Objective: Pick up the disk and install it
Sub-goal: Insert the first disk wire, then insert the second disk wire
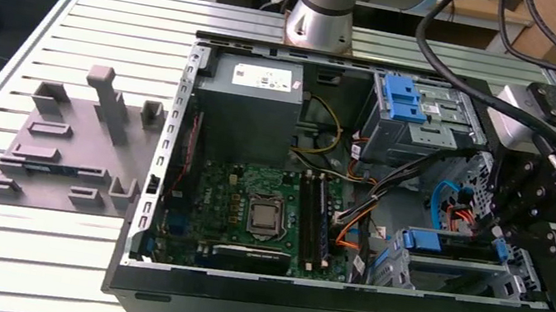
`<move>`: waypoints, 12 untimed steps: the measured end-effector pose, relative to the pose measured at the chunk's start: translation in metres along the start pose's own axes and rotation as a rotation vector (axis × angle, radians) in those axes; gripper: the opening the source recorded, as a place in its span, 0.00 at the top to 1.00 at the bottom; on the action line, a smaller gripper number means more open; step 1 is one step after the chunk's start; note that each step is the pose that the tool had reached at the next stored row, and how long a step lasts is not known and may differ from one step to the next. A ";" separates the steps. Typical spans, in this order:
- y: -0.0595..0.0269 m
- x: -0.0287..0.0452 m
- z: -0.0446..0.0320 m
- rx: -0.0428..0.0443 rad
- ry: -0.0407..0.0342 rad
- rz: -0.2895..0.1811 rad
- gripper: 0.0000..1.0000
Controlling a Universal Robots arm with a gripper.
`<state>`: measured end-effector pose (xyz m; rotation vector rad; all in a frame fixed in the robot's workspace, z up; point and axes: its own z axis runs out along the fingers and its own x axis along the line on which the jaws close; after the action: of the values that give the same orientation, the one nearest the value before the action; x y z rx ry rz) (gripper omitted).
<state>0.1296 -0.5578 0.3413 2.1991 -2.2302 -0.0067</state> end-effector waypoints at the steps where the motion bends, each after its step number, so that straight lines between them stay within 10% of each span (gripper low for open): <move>1: 0.0000 0.0000 0.0000 0.0000 0.0000 0.000 0.89; 12: 0.0004 0.0000 -0.0002 -0.0002 0.0001 0.000 0.89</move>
<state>0.1292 -0.5578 0.3415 2.1990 -2.2300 -0.0068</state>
